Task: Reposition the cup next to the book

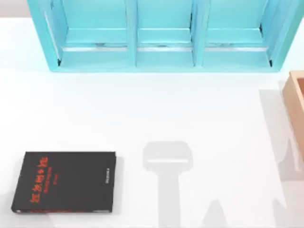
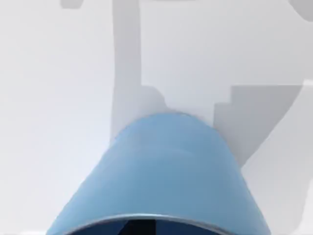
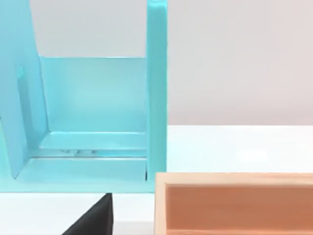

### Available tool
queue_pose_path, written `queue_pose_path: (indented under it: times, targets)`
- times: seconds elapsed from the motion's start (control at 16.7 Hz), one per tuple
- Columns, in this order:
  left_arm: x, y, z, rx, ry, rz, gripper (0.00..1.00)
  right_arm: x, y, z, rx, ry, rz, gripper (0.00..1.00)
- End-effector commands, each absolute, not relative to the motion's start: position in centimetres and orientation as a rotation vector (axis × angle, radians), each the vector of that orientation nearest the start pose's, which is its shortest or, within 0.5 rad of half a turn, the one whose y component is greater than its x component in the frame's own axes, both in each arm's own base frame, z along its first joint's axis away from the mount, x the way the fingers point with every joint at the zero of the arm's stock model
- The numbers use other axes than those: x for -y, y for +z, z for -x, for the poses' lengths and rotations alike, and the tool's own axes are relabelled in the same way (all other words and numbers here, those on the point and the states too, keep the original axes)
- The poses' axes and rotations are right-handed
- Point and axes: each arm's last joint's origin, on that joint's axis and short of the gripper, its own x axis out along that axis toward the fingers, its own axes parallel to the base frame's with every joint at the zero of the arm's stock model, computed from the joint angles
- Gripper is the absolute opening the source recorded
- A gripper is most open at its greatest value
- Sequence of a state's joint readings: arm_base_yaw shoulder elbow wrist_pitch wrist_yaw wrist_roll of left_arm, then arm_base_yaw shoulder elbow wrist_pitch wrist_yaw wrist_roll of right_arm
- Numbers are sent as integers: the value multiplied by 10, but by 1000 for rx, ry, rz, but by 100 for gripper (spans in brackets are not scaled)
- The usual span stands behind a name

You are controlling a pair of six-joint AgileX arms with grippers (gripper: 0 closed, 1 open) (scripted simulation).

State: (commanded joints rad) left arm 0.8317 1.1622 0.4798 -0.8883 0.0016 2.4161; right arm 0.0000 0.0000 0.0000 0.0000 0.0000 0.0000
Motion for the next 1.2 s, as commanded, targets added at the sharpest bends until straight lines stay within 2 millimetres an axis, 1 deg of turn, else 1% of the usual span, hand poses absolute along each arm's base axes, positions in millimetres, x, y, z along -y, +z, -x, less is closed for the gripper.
queue_pose_path:
  times: [0.42,0.48,1.02,1.2]
  targets:
    - [-110,135,-100,-1199,-1224,-1224,2,1,160,-106,0,0,0,100]
    - [-110,135,-100,-1199,-1224,-1224,0,1,160,-106,0,0,0,100]
    - [-110,136,-101,-1198,-1223,-1226,0,1,160,-106,0,0,0,100]
    - [-111,148,-101,-1198,-1225,-1227,0,1,160,-106,0,0,0,100]
